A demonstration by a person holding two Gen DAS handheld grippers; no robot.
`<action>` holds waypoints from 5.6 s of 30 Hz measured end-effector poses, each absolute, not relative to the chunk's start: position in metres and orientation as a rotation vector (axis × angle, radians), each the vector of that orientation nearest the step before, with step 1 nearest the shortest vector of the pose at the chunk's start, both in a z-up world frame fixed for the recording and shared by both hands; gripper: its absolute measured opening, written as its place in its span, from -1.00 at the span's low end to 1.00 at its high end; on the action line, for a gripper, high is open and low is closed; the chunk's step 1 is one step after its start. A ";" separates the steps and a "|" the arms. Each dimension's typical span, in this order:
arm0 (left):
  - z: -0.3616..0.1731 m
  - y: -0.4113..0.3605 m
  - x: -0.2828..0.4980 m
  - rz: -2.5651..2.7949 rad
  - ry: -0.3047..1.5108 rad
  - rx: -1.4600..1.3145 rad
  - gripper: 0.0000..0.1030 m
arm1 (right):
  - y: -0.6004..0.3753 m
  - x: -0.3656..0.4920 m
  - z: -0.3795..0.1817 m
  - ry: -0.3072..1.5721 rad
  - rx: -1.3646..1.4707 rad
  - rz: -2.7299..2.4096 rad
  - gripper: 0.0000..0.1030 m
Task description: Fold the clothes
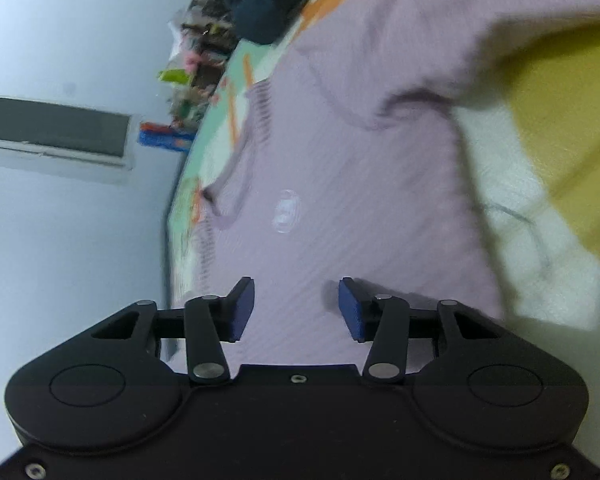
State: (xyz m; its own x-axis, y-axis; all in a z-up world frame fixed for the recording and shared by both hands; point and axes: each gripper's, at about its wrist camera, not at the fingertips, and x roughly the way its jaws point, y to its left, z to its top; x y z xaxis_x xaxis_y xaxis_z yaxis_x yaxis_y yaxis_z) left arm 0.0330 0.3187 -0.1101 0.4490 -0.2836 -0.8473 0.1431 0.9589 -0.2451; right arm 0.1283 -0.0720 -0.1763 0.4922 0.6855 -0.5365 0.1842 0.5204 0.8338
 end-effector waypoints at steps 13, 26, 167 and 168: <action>-0.118 0.316 0.003 -0.248 1.039 0.006 0.53 | -0.064 -0.007 -0.138 1.012 0.842 0.289 -0.17; -0.112 0.311 -0.057 0.002 1.108 -0.066 0.55 | -0.072 -0.050 -0.103 1.004 0.482 0.150 -0.09; -0.121 0.022 0.156 -0.280 1.241 0.094 0.57 | -0.382 0.023 -0.180 0.586 1.311 -0.379 0.07; -0.122 0.020 0.156 -0.282 1.244 0.096 0.57 | -0.384 0.023 -0.181 0.585 1.308 -0.386 0.07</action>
